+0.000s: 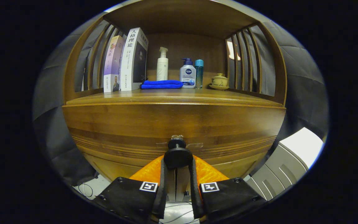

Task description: Pull open the drawer, take out the items inside it, and place them on the countertop above the cabinet.

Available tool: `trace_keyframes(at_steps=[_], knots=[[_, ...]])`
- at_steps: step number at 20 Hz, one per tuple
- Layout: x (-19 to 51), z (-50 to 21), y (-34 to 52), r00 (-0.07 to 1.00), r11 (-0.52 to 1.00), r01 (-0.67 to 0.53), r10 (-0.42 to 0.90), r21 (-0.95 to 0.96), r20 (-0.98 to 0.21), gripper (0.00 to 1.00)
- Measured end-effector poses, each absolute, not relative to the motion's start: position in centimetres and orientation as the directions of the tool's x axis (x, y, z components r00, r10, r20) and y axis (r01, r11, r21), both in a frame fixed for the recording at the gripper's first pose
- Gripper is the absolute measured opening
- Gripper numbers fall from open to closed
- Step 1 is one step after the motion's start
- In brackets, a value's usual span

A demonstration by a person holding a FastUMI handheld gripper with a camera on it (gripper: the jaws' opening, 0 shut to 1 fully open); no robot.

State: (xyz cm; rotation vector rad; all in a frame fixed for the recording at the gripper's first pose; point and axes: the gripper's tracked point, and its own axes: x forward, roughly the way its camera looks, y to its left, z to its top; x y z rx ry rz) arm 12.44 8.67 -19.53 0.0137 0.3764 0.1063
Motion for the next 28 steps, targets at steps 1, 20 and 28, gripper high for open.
trace_keyframes(at_steps=[1,20,28], knots=[[11.9,-19.9,8.6,0.922,0.994,-0.103,0.104,0.021,-0.374,0.36],[11.1,-18.9,9.4,0.946,0.996,-0.091,0.084,-0.007,-0.314,0.86],[12.9,-18.4,8.7,0.948,0.992,-0.093,0.113,0.081,-0.299,0.58]])
